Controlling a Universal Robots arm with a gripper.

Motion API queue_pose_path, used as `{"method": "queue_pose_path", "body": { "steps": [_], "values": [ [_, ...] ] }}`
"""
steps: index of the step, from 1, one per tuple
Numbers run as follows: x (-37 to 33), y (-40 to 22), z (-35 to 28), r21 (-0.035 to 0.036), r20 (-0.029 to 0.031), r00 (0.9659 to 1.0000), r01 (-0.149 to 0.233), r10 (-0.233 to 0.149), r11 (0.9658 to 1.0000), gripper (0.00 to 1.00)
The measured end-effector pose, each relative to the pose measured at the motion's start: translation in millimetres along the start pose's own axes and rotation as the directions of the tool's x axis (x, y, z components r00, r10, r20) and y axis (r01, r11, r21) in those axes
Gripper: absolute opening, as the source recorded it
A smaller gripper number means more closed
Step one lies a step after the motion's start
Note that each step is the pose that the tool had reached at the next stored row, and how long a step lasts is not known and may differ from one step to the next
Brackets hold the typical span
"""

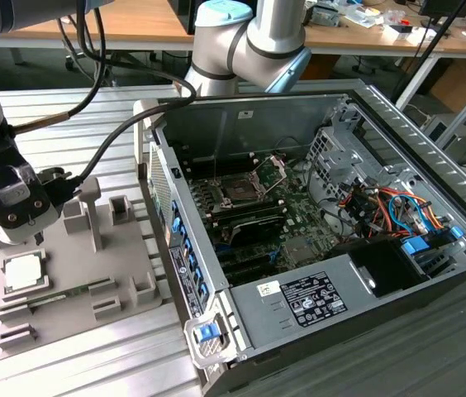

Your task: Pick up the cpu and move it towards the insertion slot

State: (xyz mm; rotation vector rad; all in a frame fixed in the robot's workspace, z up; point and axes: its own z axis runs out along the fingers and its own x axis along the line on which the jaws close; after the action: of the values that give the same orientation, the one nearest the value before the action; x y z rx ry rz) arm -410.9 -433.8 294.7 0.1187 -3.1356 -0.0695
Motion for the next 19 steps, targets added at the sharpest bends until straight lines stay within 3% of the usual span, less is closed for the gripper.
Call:
{"method": "queue_pose_path", "body": {
  "steps": [19],
  "values": [
    [0.8,-0.5,11.8,0.0001,-0.0006,1.0,0.01,-0.01,1.0,0.54]
  ]
}}
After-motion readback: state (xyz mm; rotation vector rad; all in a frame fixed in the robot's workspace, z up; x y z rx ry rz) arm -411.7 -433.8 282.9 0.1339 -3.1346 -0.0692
